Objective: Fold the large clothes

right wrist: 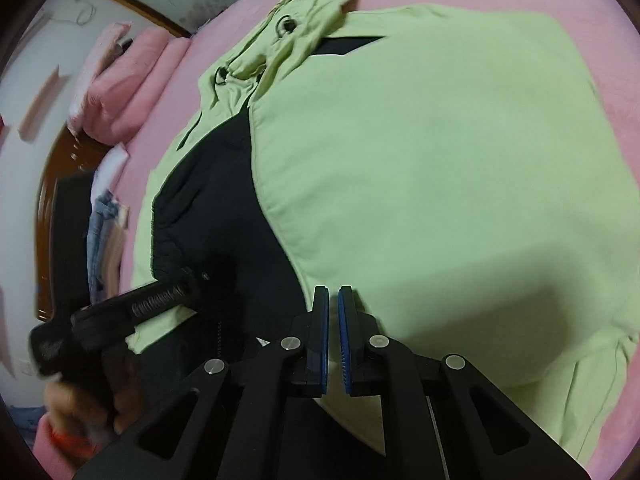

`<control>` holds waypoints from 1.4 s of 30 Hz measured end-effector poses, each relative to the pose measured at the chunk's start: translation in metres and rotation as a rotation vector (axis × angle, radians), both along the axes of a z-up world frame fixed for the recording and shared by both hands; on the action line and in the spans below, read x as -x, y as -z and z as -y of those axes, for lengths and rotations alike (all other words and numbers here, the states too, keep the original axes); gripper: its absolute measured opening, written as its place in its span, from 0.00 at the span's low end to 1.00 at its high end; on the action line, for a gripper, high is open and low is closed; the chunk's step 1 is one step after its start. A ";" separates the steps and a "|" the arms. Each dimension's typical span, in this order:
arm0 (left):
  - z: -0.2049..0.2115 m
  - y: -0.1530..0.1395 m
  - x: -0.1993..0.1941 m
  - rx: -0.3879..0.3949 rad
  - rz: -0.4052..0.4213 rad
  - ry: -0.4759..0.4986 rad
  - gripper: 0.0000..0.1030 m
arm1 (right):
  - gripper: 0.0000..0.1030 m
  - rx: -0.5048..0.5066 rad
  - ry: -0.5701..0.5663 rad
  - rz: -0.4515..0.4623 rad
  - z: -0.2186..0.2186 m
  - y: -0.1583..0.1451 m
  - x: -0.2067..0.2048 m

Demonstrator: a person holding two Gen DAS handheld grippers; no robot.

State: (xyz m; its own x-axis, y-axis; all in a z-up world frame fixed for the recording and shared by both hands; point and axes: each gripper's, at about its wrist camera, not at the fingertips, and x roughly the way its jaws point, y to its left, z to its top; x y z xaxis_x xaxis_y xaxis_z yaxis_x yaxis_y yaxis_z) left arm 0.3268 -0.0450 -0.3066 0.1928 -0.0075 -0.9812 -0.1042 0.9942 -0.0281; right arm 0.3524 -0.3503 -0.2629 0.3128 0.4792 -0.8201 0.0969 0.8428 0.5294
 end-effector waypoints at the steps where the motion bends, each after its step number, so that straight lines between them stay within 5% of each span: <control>1: -0.007 -0.001 -0.002 -0.072 0.013 -0.013 0.32 | 0.06 -0.009 0.021 0.019 0.012 -0.001 0.005; 3: -0.021 -0.001 -0.006 -0.128 0.027 -0.038 0.32 | 0.05 0.087 0.071 0.051 0.042 -0.004 0.017; 5: -0.031 0.001 -0.010 -0.080 0.018 -0.044 0.30 | 0.00 0.218 0.163 0.037 0.079 -0.003 0.033; 8: -0.026 0.002 -0.014 -0.142 0.021 -0.027 0.30 | 0.00 0.174 0.299 0.021 0.128 -0.006 0.057; 10: -0.016 -0.001 -0.014 -0.203 0.027 -0.015 0.30 | 0.00 0.413 0.338 -0.022 0.133 -0.016 0.066; 11: -0.010 -0.004 -0.013 -0.238 0.027 -0.021 0.30 | 0.00 0.436 0.327 0.002 0.133 -0.021 0.070; 13: 0.003 -0.014 -0.009 -0.236 0.039 -0.023 0.29 | 0.00 0.430 0.287 0.083 0.125 -0.040 0.075; 15: 0.016 -0.027 -0.005 -0.121 0.077 -0.009 0.29 | 0.00 0.385 0.209 0.143 0.104 -0.055 0.070; 17: 0.029 -0.039 -0.004 0.027 0.105 0.015 0.29 | 0.00 0.264 0.081 0.174 0.071 -0.064 0.058; 19: 0.044 -0.040 -0.011 0.075 0.109 0.040 0.29 | 0.00 0.100 -0.019 0.157 0.038 -0.060 0.041; 21: 0.065 -0.038 -0.028 0.050 0.110 0.056 0.30 | 0.00 -0.013 -0.077 0.102 -0.001 -0.044 0.021; 24: 0.075 -0.027 -0.058 0.015 0.101 0.048 0.30 | 0.00 0.026 -0.095 -0.016 -0.037 -0.018 -0.020; 28: 0.045 -0.019 -0.096 -0.042 0.108 -0.014 0.30 | 0.00 -0.079 0.027 -0.030 -0.018 -0.002 -0.060; 33: -0.002 -0.012 -0.118 -0.130 0.108 -0.054 0.29 | 0.00 0.056 0.129 0.079 0.066 -0.012 -0.075; 35: -0.016 -0.009 -0.120 -0.130 0.113 -0.044 0.29 | 0.00 0.018 0.160 0.061 0.093 -0.013 -0.071; 38: -0.026 -0.001 -0.122 -0.129 0.125 -0.035 0.29 | 0.00 0.246 0.205 0.068 0.109 -0.027 -0.058; 42: -0.015 -0.003 -0.116 -0.218 0.135 -0.020 0.29 | 0.00 0.221 0.310 0.010 0.112 -0.032 -0.046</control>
State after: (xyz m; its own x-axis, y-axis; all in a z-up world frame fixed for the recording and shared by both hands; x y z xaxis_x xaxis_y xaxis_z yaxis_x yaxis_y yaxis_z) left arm 0.4431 -0.0296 -0.3039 0.3200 0.2064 -0.9246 -0.1336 0.9761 0.1716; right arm 0.3983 -0.4627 -0.2310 0.4235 0.1724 -0.8893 0.3610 0.8683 0.3403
